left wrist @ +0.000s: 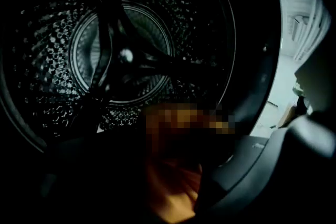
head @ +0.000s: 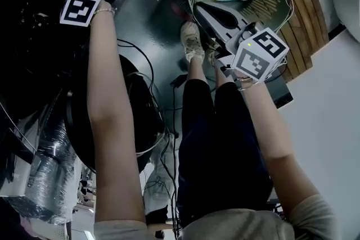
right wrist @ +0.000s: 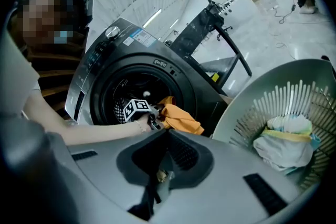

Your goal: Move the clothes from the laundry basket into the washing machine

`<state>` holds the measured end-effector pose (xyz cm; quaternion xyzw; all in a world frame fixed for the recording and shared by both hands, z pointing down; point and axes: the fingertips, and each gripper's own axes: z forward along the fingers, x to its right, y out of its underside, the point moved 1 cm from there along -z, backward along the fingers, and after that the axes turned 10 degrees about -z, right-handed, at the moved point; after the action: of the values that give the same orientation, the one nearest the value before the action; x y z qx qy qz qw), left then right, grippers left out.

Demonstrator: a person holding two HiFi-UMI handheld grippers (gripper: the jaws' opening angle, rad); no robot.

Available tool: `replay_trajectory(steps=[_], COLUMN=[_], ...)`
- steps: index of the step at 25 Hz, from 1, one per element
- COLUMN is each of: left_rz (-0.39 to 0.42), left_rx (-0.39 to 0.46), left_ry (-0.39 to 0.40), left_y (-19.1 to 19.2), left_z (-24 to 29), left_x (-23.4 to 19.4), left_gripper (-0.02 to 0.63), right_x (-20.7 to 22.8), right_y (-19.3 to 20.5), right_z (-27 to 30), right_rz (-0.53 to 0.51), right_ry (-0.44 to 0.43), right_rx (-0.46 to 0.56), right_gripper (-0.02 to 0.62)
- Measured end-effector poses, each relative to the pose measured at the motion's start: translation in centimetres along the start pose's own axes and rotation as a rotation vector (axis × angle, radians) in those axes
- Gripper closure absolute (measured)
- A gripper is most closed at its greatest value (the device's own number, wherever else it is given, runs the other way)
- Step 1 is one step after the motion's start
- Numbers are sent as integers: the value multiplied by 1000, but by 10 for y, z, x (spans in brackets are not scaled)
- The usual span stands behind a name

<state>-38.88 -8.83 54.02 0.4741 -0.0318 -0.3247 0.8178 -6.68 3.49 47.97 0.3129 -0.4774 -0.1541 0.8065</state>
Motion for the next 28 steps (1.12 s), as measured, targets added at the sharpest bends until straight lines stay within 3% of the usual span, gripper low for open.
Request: replay_trajectory(steps=[2, 4, 9, 13, 14, 16, 18, 26, 28], left_rz=[-31, 19, 326, 480, 519, 540, 510, 519, 538], left_rx=[54, 69, -179, -237, -248, -265, -247, 17, 48], left_ry=[9, 40, 90, 18, -5, -11, 13, -50, -76], left_y=[-6, 4, 95, 117, 115, 104, 89, -5, -32], left_z=[-24, -51, -60, -35, -28, -21, -22, 7, 22], left_x=[-3, 3, 26, 23, 21, 20, 22, 12, 9], left_gripper=[282, 279, 278, 270, 272, 428, 461, 472, 471], right_x=[-3, -3, 7, 23, 26, 29, 32, 29, 29], right_y=[1, 5, 12, 11, 10, 9, 7, -1, -2], right_z=[-1, -4, -5, -4, -4, -3, -3, 5, 7], right_rz=[-8, -14, 2, 7, 6, 4, 6, 2, 1], right_ry=[-3, 6, 29, 60, 64, 71, 81, 74, 75], right_rx=[-5, -14, -25, -18, -15, -9, -4, 10, 16], right_gripper=[575, 575, 577, 577, 577, 575, 577, 577, 577])
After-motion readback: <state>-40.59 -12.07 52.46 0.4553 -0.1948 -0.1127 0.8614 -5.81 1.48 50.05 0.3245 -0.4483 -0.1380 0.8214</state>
